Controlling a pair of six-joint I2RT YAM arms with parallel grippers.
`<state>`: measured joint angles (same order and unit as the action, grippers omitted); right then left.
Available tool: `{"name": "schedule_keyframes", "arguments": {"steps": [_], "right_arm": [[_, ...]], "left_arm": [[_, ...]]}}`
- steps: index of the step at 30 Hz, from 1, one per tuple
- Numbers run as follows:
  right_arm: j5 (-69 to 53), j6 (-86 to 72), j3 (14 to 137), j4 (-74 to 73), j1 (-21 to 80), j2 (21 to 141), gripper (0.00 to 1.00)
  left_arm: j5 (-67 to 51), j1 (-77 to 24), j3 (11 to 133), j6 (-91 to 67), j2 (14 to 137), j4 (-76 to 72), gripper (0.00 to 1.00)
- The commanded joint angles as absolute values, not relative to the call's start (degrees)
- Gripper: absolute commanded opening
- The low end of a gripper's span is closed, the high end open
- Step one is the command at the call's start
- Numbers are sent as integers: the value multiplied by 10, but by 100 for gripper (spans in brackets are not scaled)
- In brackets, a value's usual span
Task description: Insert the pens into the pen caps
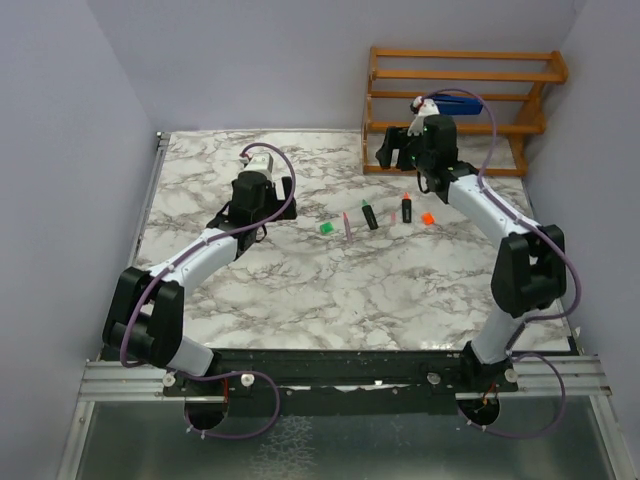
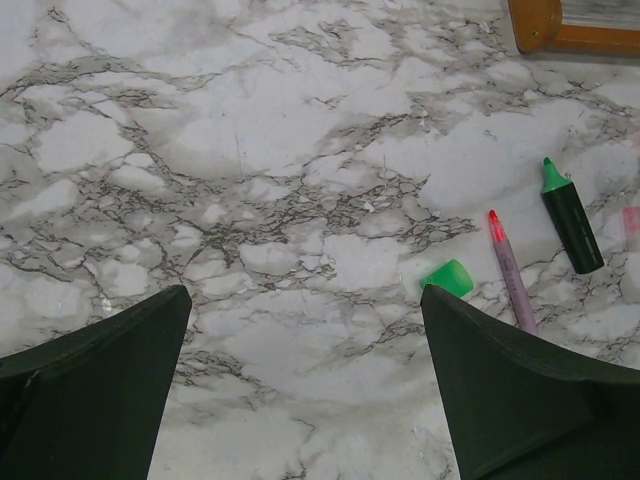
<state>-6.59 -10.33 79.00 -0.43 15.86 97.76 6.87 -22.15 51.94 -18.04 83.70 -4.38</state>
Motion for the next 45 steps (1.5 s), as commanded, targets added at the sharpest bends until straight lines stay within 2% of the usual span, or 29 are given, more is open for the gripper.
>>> {"name": "schedule_keyframes", "arguments": {"steps": [1,5,13,32,39,45], "right_arm": [[-19,-60,844,-129,169,1064,81],[-21,-15,929,-209,191,1149,73],[-2,9,954,-247,240,1217,72],[22,2,943,-231,244,1222,68],[26,-20,884,-139,244,1160,68],[36,-12,898,-153,244,1163,68]], "left_arm": [[68,-222,531,-184,835,-36,99],[61,-222,528,-192,836,-41,99],[61,-222,523,-192,853,-40,99],[63,-222,518,-190,856,-41,99],[66,-222,519,-191,855,-40,99],[62,-222,521,-191,858,-34,99]]}}
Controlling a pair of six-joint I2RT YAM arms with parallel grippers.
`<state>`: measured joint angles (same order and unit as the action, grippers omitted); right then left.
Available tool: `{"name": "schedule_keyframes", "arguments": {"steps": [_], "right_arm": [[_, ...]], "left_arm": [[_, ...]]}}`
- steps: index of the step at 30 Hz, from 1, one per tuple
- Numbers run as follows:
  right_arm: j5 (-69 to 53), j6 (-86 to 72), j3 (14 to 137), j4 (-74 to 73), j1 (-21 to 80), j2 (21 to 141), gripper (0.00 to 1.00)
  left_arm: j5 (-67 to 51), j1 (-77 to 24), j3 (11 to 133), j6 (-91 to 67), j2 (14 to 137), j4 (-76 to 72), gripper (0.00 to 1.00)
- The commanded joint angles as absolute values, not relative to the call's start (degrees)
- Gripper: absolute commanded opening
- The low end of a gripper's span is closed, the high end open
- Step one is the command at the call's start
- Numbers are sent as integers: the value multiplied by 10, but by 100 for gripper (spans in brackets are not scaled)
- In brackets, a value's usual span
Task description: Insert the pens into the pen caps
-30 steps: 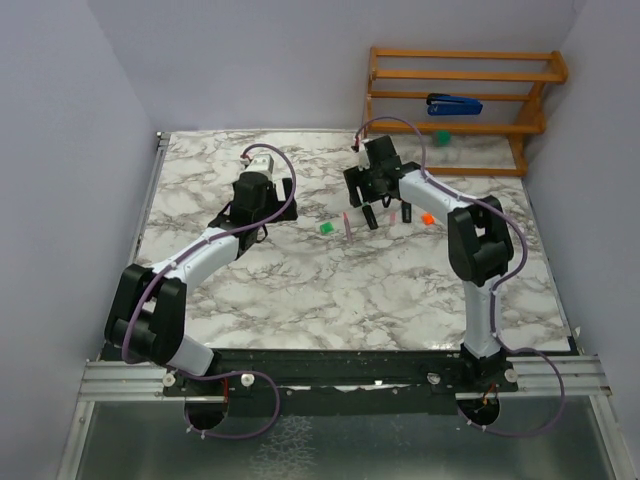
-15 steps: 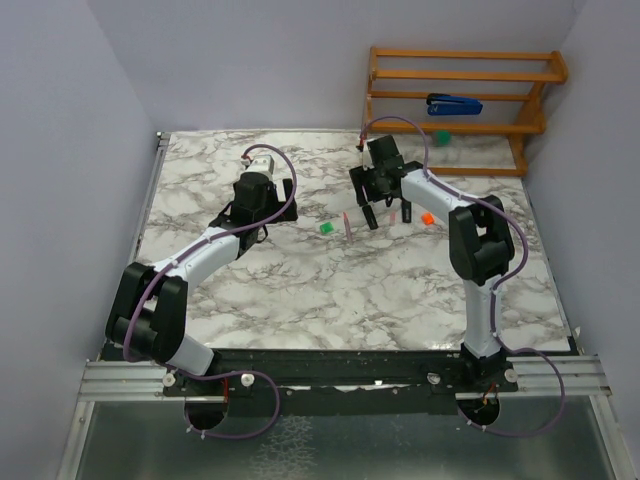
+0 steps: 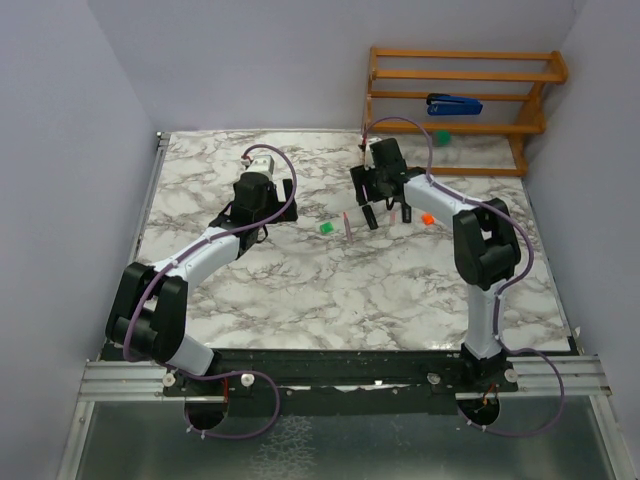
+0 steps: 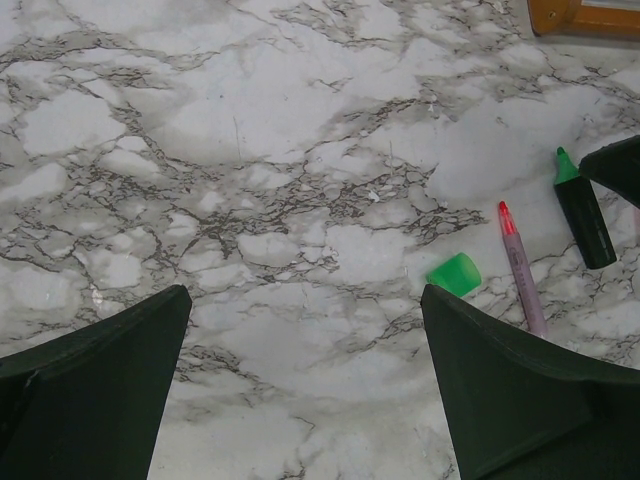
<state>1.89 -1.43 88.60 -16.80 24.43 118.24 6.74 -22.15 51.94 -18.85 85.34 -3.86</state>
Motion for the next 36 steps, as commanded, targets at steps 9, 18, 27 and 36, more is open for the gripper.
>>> {"name": "schedule_keyframes", "arguments": {"steps": [9,18,27,36], "right_arm": [[4,-6,854,-159,244,1170,62],[-11,-5,849,-160,244,1191,60],[-17,-5,862,-157,244,1218,52],[-13,-5,865,-144,244,1236,46]], "left_arm": [[63,-222,520,-193,862,-32,99],[59,-222,523,-196,871,-28,99],[61,-222,524,-196,876,-24,99],[62,-222,525,-197,880,-24,99]]}}
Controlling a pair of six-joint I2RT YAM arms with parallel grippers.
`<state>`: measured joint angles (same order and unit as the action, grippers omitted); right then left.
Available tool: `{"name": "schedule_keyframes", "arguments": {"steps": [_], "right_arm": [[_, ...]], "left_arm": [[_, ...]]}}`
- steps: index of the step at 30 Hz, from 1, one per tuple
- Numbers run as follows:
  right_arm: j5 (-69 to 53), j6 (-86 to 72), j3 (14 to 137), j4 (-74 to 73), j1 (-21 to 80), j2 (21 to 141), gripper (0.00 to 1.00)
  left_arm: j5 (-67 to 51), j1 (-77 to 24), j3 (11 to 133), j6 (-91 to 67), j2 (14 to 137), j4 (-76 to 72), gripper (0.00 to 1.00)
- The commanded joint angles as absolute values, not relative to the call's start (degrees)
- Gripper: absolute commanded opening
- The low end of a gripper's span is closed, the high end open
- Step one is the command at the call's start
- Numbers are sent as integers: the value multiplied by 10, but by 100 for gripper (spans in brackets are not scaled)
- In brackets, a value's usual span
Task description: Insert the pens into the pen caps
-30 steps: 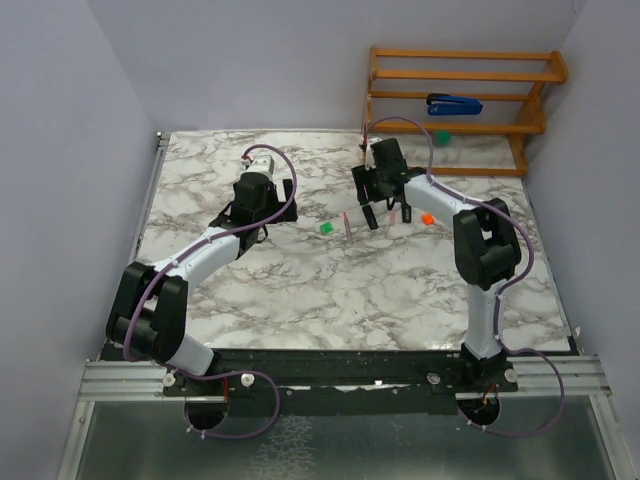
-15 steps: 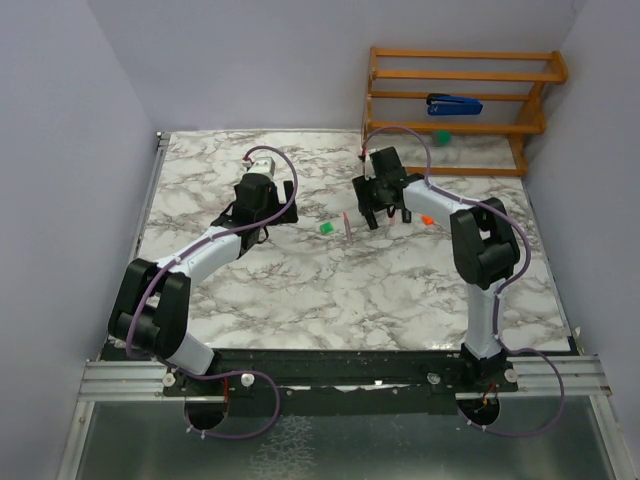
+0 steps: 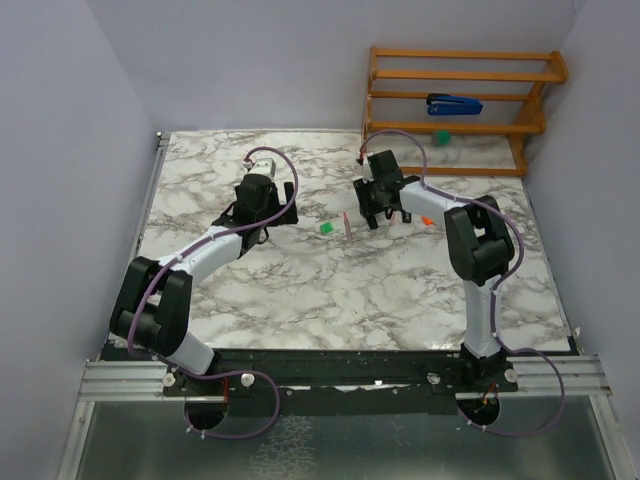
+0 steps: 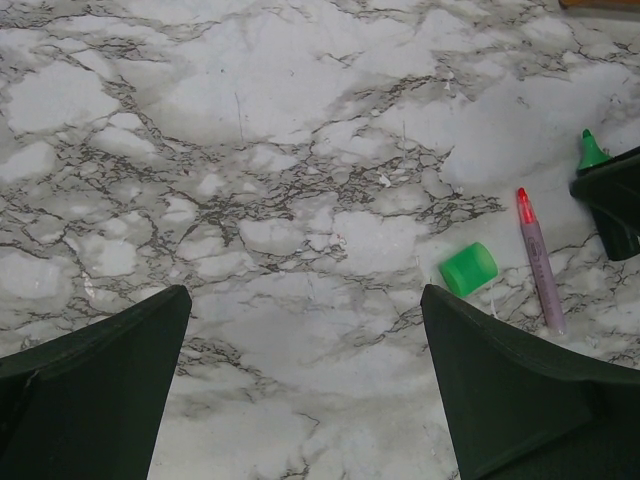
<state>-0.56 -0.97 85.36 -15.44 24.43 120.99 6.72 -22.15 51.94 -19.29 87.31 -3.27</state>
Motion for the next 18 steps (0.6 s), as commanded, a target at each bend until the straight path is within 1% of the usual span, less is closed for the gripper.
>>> {"name": "schedule_keyframes", "arguments": {"steps": [1,5,8,11,14,18], "right_arm": [[-13,-5,866,-144,244,1238,44],[-17,-5,872,-148,244,1244,25],[-18,-5,872,-148,244,1243,15],[-15,-12,865,-143,244,1231,1],[-7,-36,833,-104,244,1196,0],[-11,-84,781,-45,246,1128,1]], "left_arm": [[62,-222,524,-197,881,-24,99],[62,-222,523,-198,882,-25,99],[59,-222,522,-200,881,-27,99],[38,-222,516,-207,879,-38,99],[-24,-223,493,-221,872,-83,99],[-86,-233,443,-263,860,-181,99]]}}
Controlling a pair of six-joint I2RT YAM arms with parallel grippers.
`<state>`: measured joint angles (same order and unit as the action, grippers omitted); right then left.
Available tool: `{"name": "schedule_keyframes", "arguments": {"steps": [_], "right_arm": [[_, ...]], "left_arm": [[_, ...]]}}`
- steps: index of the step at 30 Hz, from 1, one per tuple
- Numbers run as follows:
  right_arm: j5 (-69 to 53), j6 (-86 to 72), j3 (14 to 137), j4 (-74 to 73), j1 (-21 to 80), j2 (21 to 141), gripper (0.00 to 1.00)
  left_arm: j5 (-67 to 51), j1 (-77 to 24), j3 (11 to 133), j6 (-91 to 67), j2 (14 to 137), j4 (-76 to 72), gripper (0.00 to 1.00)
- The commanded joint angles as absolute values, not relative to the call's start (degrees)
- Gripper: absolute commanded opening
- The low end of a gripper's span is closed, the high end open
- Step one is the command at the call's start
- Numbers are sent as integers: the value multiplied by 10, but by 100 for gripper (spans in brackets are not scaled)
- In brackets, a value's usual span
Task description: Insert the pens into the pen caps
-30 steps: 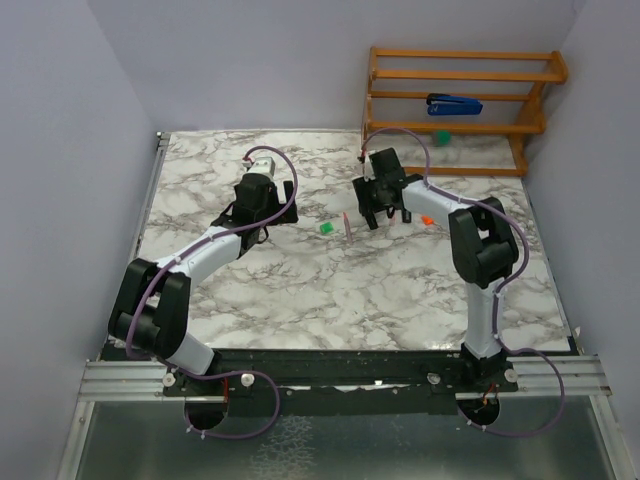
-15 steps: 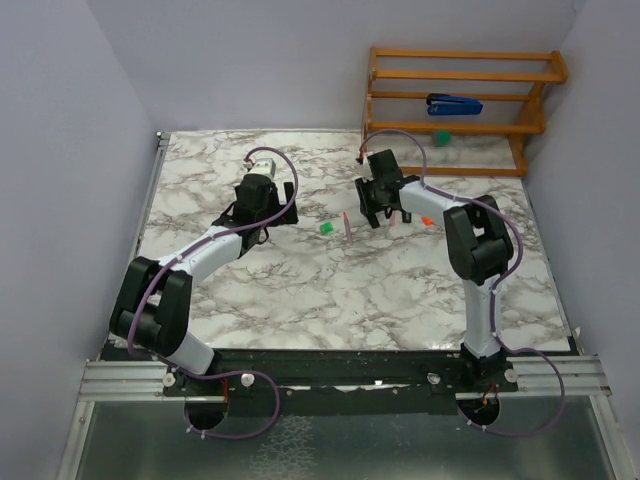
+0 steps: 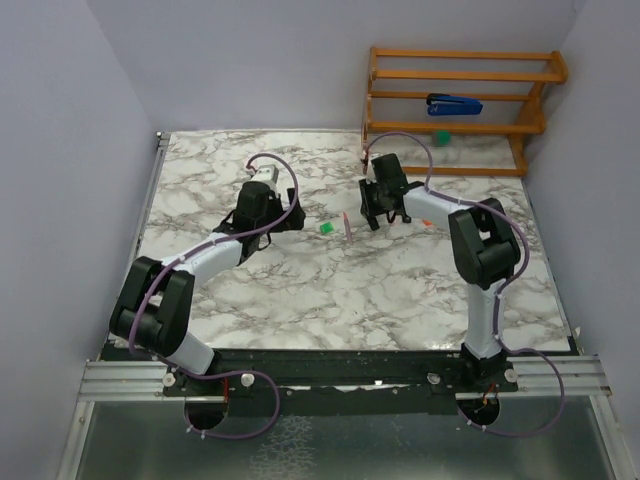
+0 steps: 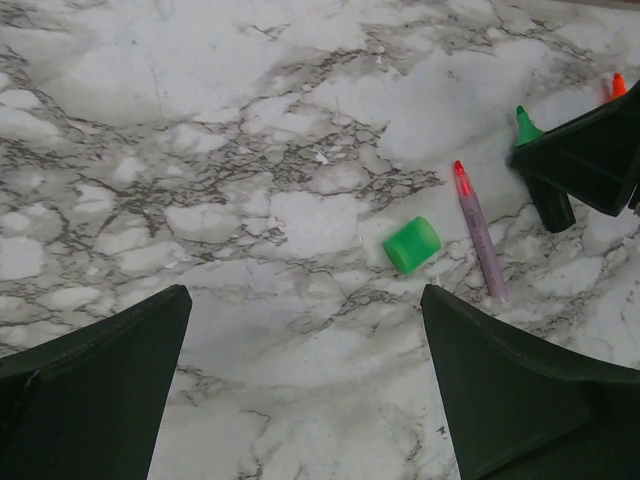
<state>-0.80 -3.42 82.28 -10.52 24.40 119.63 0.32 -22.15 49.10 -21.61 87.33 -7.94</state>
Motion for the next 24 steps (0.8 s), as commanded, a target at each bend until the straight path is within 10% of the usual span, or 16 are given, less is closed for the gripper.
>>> {"name": "schedule_keyframes", "arguments": {"steps": [1,24], "right_arm": [[-11,-94,771,-33,248,1106,1],[15,-173,686,63,326,968,0]], "left_arm": [[-86,-242,435,-269,860,-200,99],[-47,-374,442,-317,924,-376,97]]}}
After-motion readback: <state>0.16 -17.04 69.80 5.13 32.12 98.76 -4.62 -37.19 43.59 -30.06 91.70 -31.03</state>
